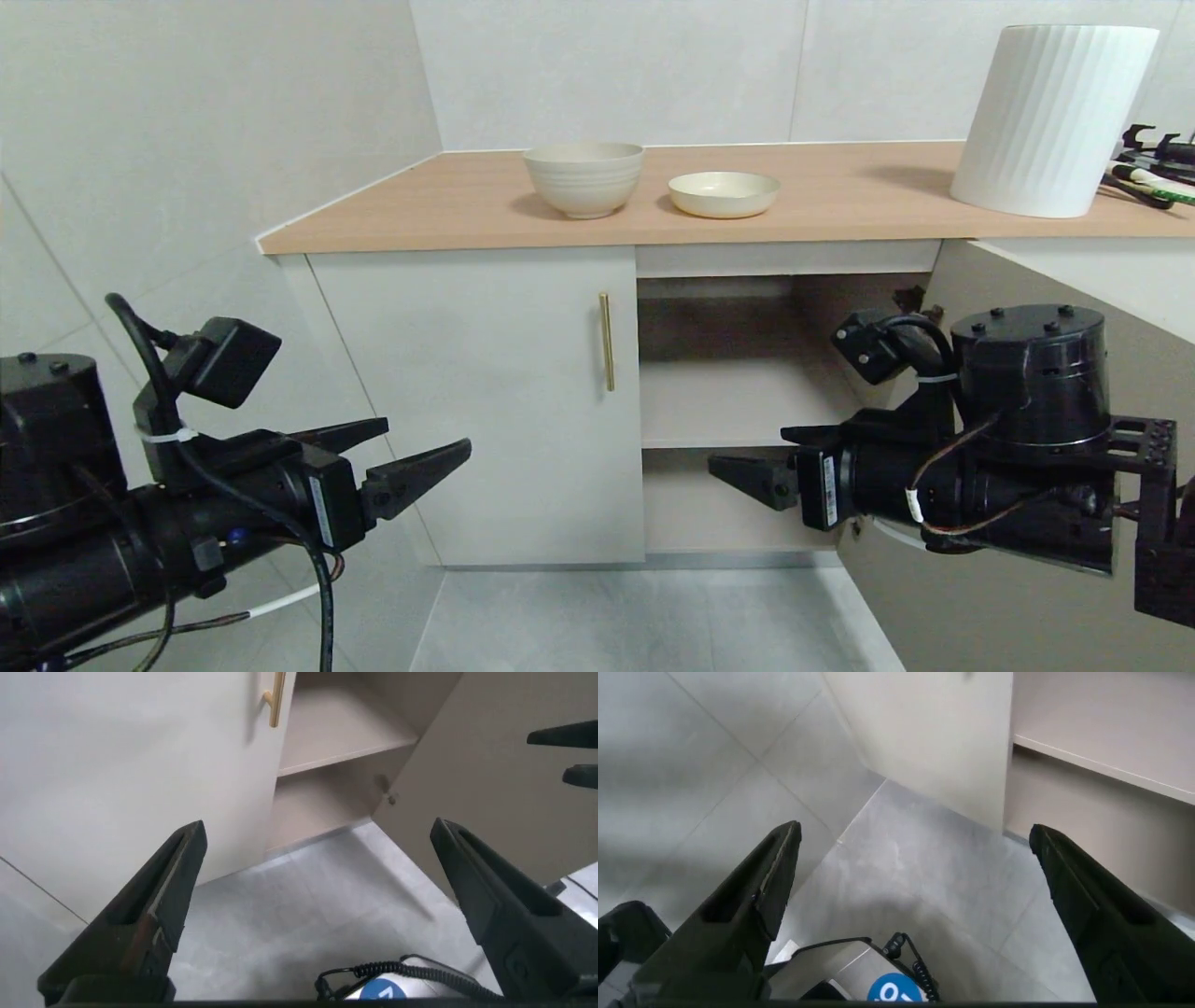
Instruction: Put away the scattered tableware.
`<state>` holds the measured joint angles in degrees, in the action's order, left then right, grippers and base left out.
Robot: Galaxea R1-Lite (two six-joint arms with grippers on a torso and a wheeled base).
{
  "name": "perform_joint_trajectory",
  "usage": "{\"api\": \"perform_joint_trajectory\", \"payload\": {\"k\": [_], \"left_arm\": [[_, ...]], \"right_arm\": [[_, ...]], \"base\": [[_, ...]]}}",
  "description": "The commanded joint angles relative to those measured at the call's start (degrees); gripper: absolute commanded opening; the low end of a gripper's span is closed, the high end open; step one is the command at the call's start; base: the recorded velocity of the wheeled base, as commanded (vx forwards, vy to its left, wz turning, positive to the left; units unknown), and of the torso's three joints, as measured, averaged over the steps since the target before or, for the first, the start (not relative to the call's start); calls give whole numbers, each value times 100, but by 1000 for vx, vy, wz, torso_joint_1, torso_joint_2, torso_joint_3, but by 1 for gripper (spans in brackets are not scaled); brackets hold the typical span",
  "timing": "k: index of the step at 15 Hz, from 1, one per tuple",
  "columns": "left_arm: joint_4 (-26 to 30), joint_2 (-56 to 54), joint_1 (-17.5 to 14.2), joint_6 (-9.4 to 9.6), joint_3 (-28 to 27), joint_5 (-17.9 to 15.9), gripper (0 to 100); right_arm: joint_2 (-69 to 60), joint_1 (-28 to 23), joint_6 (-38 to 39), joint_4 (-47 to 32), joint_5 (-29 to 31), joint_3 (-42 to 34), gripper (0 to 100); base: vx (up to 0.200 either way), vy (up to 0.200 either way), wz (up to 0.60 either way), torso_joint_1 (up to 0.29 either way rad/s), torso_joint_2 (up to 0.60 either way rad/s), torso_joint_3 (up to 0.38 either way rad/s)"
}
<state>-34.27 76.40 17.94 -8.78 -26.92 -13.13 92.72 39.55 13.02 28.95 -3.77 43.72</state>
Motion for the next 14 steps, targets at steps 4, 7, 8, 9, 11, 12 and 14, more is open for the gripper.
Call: {"api": "perform_joint_trajectory", "payload": {"k": [4,7,8,9,11,12,14], "left_arm": [[17,24,-89,-1,-68,-5,100],[8,15,-151,-1,-86,-5,100],[8,15,-160,-1,-86,-5,100],[8,24,-160,-1,-86,-5,100],[-1,24,-168,-1,-86,-5,100],[-1,24,-168,-1,-86,-5,100],[8,-11,-168,-1,-77,-5,100]], "right_arm": [[0,18,-1,5,-1,-56,100],[0,36,-1,5,-1,-65,100],[0,36,-1,5,-1,-65,100],[0,36,-1,5,-1,-65,100],[-8,36,-1,5,-1,-56,100],[-8,36,-1,5,-1,-65,100],[-52,27,-10,84,-28,-241,100]], "base": [[200,0,0,4,0,4],[200,0,0,5,2,2],[200,0,0,7,7,-2],[200,0,0,-2,2,7],[200,0,0,0,2,2],[200,0,0,2,-2,7],[100,0,0,1,4,-1]]}}
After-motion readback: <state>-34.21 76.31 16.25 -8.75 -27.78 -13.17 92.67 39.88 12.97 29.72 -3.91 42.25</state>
